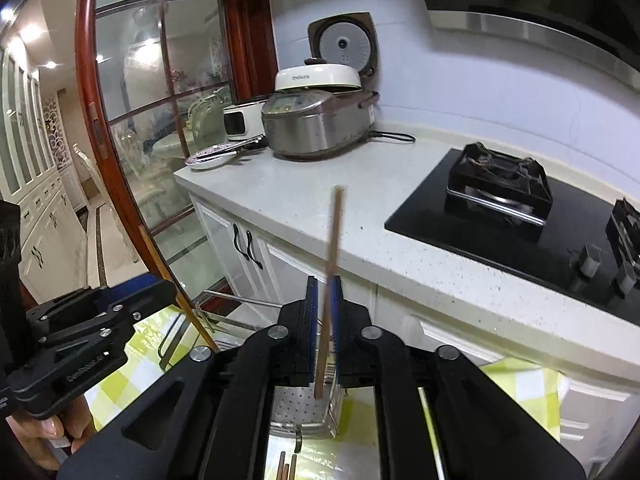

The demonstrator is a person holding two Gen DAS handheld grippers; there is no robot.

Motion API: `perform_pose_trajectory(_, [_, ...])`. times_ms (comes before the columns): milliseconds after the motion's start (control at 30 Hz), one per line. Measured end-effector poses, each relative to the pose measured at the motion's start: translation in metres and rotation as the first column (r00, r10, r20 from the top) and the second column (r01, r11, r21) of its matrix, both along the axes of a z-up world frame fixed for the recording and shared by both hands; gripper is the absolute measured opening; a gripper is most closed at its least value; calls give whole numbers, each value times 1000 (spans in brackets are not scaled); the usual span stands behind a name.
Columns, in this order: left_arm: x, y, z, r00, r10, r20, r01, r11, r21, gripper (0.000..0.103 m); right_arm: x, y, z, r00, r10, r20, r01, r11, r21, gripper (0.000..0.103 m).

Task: Organize utensils
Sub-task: 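Lower the chopsticks into the rack and open both tools, then grasp a plain wooden chopstick with the left tool while the right tool grasps another chopstick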

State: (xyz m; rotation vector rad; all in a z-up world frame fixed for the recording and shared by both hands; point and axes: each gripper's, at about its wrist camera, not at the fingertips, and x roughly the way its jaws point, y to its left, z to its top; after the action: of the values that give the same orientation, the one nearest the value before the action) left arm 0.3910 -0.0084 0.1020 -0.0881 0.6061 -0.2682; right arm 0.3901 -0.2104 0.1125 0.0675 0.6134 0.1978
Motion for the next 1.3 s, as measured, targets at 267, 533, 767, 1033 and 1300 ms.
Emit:
perform_pose_trajectory(267, [-39, 15, 10, 999, 30, 34, -30, 1000, -7, 50, -45, -29, 4, 996, -74, 52, 73, 997, 33, 72])
perform_pose_trajectory(533, [-114, 38, 0, 995, 94, 43, -94, 995, -14, 63, -108, -52, -34, 992, -127, -19, 128, 990, 57, 81])
perform_pose_trajectory(767, [-162, 52, -53, 992, 119, -53, -119, 993, 7, 63, -152, -47, -95, 987, -123, -102, 128, 991, 48, 81])
perform_pose_trajectory(1033, [-186, 50, -120, 976, 87, -201, -78, 995, 54, 61, -190, -42, -142, 976, -121, -179, 131, 990, 47, 81])
perform_pose_trajectory(1300, [-179, 25, -160, 950, 48, -310, -11, 993, 121, 39, -204, -34, -161, 966, -98, -238, 90, 995, -45, 81])
